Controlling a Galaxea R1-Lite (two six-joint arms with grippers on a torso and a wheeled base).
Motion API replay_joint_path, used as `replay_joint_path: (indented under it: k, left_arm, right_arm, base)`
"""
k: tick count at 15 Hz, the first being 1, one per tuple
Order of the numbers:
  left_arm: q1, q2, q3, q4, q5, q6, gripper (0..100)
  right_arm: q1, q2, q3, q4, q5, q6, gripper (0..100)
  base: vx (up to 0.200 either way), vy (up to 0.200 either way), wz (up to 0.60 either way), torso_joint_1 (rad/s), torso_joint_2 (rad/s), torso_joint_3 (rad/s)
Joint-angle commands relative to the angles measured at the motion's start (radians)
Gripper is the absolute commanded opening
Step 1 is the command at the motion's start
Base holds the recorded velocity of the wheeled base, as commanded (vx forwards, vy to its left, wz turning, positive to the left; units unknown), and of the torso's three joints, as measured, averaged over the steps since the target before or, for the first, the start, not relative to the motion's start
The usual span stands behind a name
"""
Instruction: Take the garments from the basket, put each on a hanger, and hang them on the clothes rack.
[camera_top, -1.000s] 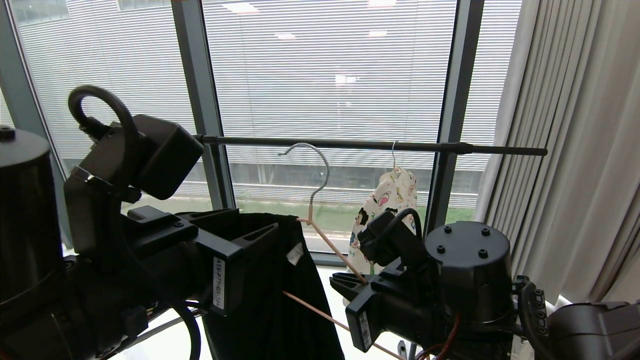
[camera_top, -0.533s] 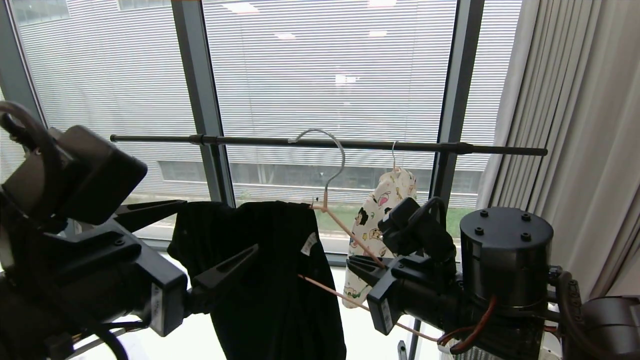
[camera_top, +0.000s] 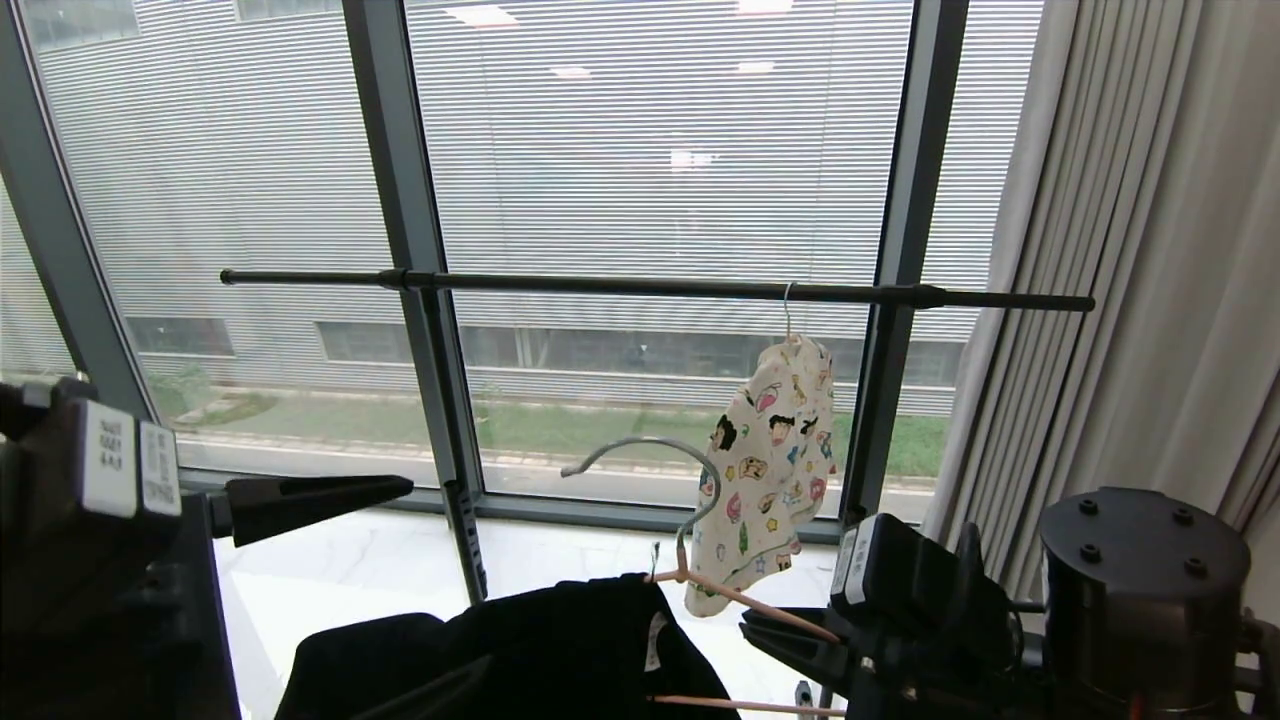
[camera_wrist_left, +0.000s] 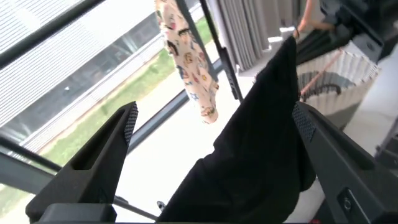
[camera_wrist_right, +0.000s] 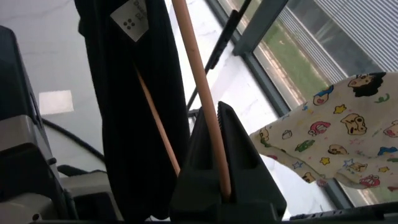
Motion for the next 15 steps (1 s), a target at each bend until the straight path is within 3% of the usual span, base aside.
replay_joint_path:
  k: [1,7,13,14,15]
  left_arm:
    - [-0.058,-0.009,0.068,0.0,-0.047,0.023,100]
    - [-0.084,0.072,0.086,0.0,-0.049,0.024,100]
    - [-0.139,0.091,0.12,0.0,-0.049,0.023,100]
    - [-0.141,0.094,0.125,0.0,-0.047,0.023,0]
    - [-0.143,0.095,0.125,0.0,-0.049,0.023,0]
  right_arm:
    - [0.004,-0.017,0.007,0.0,0.008,-0.013,0]
    - [0.108,-0.022,0.01,0.0,0.008,-0.036,0]
    - [0.148,-0.02,0.008,0.0,0.008,-0.085,0]
    - [0.15,-0.02,0.008,0.0,0.008,-0.087,0]
    - [0.15,-0.022,0.01,0.0,0.008,-0.09,0]
  base:
    - [0.0,0.0,0.0,0.0,0.0,0.0]
    - [0.0,0.0,0.0,0.0,0.0,0.0]
    - [0.0,0.0,0.0,0.0,0.0,0.0]
    - [0.0,0.0,0.0,0.0,0.0,0.0]
    - [0.0,0.0,0.0,0.0,0.0,0.0]
